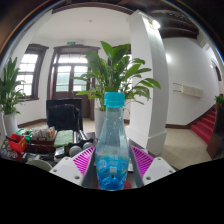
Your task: Pour water
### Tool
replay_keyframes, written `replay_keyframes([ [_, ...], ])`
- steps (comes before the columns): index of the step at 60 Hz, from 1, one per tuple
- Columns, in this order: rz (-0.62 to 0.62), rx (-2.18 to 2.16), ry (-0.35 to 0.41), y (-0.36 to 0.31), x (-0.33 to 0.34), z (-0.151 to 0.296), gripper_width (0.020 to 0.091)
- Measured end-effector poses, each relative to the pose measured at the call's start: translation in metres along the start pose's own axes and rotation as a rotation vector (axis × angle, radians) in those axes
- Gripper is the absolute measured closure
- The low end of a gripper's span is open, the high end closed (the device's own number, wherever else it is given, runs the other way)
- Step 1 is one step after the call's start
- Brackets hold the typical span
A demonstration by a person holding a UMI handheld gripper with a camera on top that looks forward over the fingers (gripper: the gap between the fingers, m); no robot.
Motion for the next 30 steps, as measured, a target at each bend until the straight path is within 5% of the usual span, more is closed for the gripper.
replay_keyframes([
  [6, 0.041, -0.017, 0.001, -0.005, 0.011, 0.003, 0.0342],
  [30, 0.141, -0.018, -0.002, -0.037, 0.157, 0.024, 0.0334],
])
Point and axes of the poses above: the point between the fingertips, and its own axes, seen from behind it with the camera up: y to the right, z up, x backward, against the way the camera looks, the point moved 6 cm from there along x, backward, against the way the camera looks, and after that the axes turned 7 degrees about z, right-handed, at the moved point
